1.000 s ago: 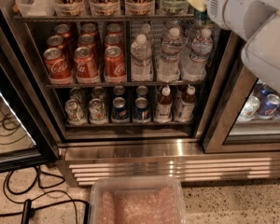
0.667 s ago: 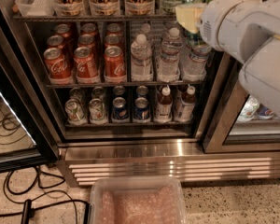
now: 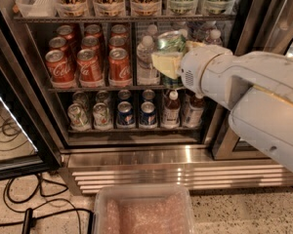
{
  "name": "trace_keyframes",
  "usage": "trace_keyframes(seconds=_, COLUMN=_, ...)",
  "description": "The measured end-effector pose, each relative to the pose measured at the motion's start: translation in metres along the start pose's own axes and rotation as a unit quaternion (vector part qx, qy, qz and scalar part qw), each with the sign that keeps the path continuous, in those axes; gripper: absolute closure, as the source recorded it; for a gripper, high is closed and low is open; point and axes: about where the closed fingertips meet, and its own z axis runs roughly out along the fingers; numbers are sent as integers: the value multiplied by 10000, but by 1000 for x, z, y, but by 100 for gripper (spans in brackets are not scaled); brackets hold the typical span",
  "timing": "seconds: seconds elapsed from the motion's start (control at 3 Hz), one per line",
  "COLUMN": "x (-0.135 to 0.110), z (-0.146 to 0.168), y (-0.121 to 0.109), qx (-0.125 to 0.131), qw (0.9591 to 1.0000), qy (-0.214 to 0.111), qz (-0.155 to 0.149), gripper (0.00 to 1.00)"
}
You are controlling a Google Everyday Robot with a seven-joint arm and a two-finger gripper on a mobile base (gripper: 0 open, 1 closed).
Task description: Pick green can from top shelf of fridge
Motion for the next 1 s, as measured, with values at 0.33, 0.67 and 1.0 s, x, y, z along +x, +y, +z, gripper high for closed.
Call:
trace_keyframes(seconds=0.33, x=12, z=-4, y=23, qx=-638, qw=9978, qy=-104, qz=172, gripper=100)
trace_keyframes(seconds=0.67, x=-5, z=-19, y=14, qx=-896, qw=9955, qy=-263, qz=186, gripper=100)
trace_keyframes(seconds=1.0, x=1, z=-21, y=12, qx=-942, qw=9952, qy=-156, qz=215, gripper=100)
